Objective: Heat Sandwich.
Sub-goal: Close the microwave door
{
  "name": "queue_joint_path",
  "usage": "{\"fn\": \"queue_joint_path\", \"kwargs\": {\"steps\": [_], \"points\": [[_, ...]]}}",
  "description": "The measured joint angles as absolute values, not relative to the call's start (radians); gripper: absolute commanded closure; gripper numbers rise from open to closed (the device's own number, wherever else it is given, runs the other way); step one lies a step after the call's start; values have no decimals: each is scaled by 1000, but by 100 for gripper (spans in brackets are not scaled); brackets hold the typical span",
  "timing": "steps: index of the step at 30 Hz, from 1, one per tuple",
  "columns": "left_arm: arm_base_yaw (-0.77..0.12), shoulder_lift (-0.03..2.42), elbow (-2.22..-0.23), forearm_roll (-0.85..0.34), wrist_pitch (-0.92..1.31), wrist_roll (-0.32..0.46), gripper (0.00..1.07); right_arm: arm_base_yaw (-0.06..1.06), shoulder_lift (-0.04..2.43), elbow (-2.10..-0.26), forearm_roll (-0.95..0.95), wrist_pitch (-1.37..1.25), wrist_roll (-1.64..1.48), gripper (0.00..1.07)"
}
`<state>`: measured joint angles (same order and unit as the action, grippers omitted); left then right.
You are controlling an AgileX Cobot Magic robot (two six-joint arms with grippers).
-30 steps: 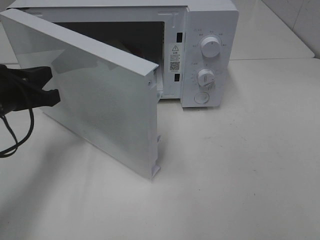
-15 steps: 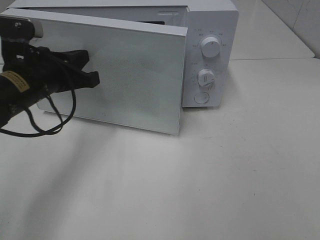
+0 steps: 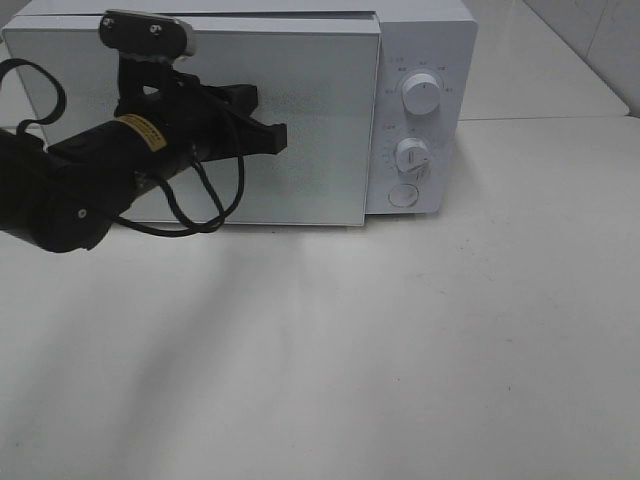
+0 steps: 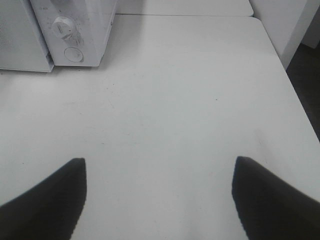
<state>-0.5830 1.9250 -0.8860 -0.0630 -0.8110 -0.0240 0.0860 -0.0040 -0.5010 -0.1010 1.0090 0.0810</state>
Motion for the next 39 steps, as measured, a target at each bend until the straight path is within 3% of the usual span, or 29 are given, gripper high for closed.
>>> {"fn": "queue_joint_path", "kwargs": {"steps": [11, 20, 33, 39], "points": [[-629, 2007, -1051, -66, -703, -12, 107, 86, -4, -501, -101, 1009, 81, 32], [-647, 2033, -1129, -87, -591, 71, 107, 86, -4, -501, -100, 1009, 81, 32], [-676, 1943, -1020, -213, -558, 74, 107, 86, -4, -501, -100, 1009, 81, 32], [-697, 1835, -946, -213, -384, 74, 107, 86, -4, -501, -100, 1009, 81, 32]]}}
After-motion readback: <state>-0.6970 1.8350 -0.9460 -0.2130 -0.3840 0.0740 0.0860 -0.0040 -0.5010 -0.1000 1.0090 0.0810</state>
